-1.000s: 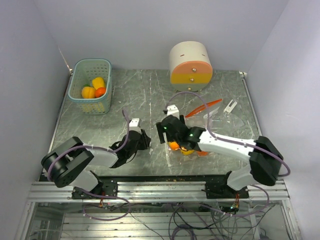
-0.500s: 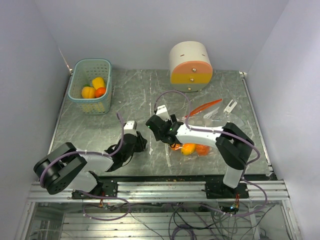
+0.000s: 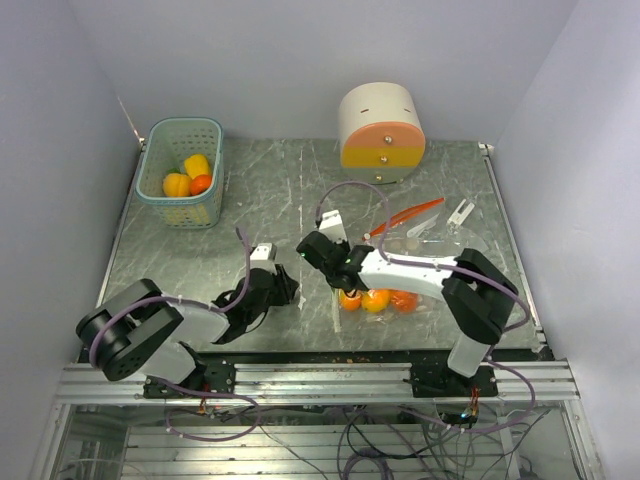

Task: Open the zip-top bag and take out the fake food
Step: Open the zipper of the food storage bag at the center of the board.

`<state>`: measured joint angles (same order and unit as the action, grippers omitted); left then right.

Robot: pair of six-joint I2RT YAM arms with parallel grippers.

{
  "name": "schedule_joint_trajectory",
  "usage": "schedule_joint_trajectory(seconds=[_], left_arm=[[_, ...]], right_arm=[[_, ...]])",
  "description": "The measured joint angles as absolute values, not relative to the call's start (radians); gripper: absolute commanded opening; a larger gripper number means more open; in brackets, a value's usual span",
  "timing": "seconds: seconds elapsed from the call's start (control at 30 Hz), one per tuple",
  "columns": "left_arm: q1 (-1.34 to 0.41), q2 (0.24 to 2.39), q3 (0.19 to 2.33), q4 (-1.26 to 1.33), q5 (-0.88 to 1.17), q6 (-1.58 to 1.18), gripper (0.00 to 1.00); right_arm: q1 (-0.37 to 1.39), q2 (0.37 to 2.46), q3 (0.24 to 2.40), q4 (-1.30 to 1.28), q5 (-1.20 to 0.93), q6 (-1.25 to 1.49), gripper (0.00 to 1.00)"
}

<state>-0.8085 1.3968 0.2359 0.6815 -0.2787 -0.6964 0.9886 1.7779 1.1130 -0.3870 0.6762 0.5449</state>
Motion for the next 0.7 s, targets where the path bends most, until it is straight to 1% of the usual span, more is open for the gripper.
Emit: schedule_joint_trajectory(seconds=[0.17,0.37,0.7], left_arm=[[-0.809,1.437,0.203,0.84,-0.197,-0.706,0.47],[-0.809,1.521,0.194,1.082,-0.09,-0.738,0.56],[-0.822,1.851,0.232,1.427,0.025,-0.857,0.59]], right_arm=[[0.989,1.669,1.042,-0.341,0.648,0.545,0.0],[0.986,1.572,0.957,-0.258,0.598,0.538,0.0],[0.981,1.559,0.917,-0.228,0.567,0.535,0.0]])
